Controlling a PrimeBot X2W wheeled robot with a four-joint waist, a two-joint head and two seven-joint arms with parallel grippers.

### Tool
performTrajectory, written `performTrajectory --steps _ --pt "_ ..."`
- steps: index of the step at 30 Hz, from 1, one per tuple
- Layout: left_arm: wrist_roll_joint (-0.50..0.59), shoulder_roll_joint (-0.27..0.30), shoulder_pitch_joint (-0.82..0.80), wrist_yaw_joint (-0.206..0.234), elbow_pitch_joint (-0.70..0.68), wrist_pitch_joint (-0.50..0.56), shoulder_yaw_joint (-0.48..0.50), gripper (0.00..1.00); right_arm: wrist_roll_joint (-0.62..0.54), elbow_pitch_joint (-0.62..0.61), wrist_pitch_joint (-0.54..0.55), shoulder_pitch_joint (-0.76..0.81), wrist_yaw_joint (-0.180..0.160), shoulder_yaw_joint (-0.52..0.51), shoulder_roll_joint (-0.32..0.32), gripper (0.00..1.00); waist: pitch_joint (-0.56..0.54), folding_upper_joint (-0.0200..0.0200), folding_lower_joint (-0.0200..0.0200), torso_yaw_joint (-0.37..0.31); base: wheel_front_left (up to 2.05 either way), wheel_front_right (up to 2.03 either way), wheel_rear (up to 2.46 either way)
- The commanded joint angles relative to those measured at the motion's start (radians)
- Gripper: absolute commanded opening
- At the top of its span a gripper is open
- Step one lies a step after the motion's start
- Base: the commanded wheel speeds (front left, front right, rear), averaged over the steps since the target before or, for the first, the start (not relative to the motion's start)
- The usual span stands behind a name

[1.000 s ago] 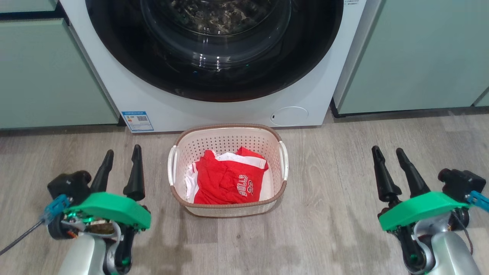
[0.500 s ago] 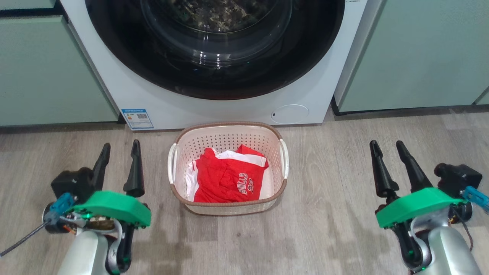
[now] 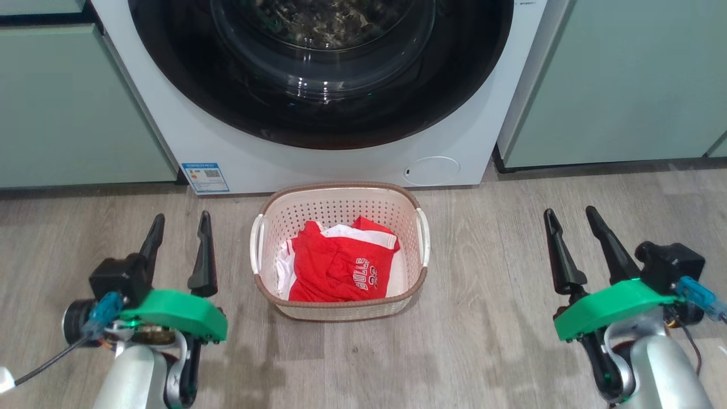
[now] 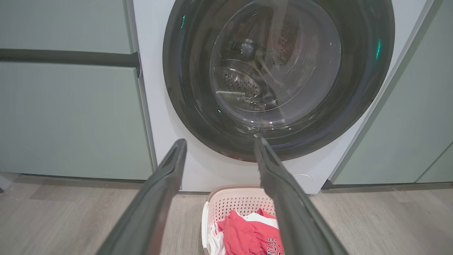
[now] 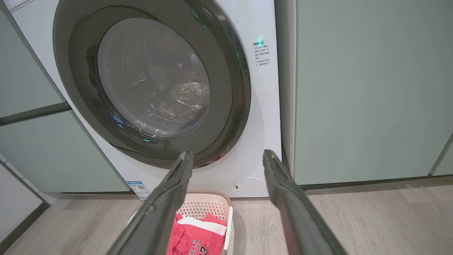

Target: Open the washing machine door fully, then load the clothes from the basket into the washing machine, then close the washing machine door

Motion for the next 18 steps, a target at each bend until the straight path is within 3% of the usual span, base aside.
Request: performTrajectory --steps 1,6,18 --pt "0.027 0.01 -0.063 0.006 -0.026 -0.015 0.031 1.0 -0.029 -0.042 -0.014 -0.052 0.0 0.024 0.001 1.0 -0.001 0.0 0.0 0.001 0.0 0.0 0.0" --pt "0.066 0.01 -0.067 0.009 -0.014 -0.03 0.027 1.0 -0.065 -0.046 -0.019 -0.05 0.0 0.028 0.001 1.0 -0.001 0.0 0.0 0.002 0.0 0.0 0.0" --pt "0.04 0.008 -0.07 0.005 0.01 -0.031 0.036 1.0 -0.058 -0.04 -0.017 -0.047 0.0 0.02 0.002 1.0 0.0 0.0 0.0 0.004 0.0 0.0 0.0"
